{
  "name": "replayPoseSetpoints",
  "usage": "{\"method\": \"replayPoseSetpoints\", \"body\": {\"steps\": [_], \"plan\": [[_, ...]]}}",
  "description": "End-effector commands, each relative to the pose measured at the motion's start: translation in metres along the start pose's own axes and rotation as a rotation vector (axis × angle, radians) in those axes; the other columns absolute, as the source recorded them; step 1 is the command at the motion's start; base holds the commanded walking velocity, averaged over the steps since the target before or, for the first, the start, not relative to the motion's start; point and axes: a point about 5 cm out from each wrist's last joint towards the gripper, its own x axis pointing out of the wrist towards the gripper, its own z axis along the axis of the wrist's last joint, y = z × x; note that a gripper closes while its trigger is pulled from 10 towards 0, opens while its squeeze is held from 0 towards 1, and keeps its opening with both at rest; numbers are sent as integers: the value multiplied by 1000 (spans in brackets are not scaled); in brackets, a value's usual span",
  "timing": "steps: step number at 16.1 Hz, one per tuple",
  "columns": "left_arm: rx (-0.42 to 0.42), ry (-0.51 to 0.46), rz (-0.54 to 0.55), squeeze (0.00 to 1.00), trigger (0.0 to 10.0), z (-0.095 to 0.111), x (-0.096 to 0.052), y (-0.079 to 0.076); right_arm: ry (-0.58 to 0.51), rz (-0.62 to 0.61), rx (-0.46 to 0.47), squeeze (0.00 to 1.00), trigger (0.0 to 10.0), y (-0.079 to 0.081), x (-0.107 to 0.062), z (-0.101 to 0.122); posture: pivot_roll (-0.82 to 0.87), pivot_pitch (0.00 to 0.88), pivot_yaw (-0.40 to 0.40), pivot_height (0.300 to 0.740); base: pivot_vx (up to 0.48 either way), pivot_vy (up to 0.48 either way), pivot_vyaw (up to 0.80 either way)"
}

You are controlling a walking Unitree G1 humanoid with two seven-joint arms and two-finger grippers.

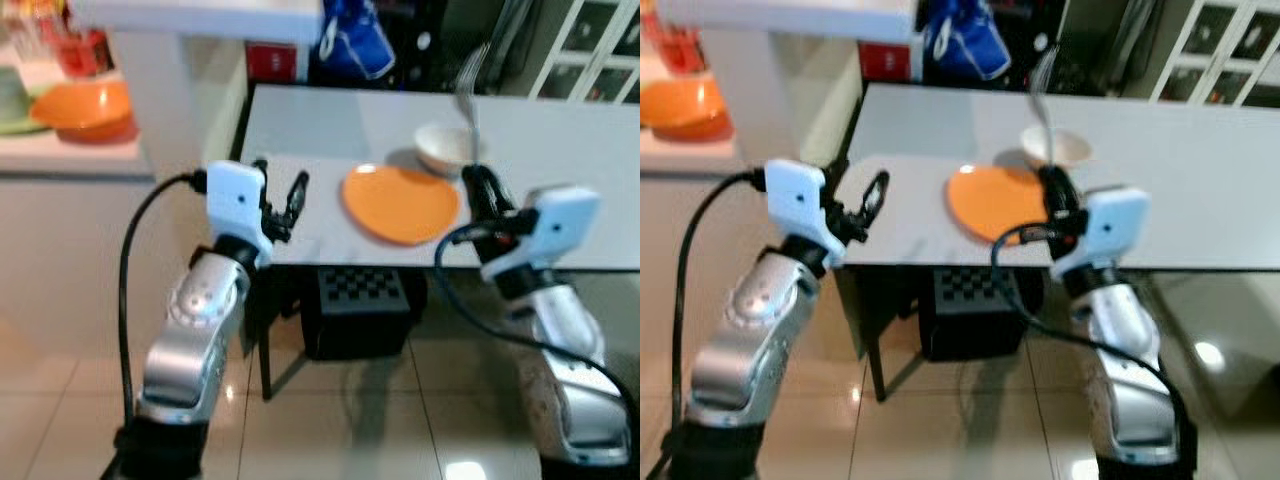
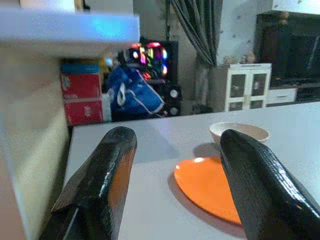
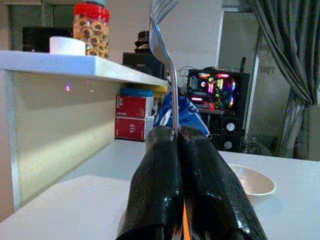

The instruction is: Setting the table

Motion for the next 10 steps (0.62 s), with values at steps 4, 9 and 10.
{"method": "replayPoseSetpoints", "body": {"steps": [4, 9, 10], "plan": [[45, 6, 84, 0, 10000, 4, 3, 14, 99, 18, 18, 0, 10000, 8, 10, -5, -51, 0, -41, 740, 0, 0, 0], [58, -16, 54, 0, 10000, 6, 4, 10, 133, 9, 32, 0, 10000, 8, 12, -6, -57, 0, -36, 740, 0, 0, 0], [57, -23, 50, 0, 10000, 7, 4, 10, 137, 9, 33, 0, 10000, 8, 12, -6, -57, 0, -36, 740, 0, 0, 0]]}}
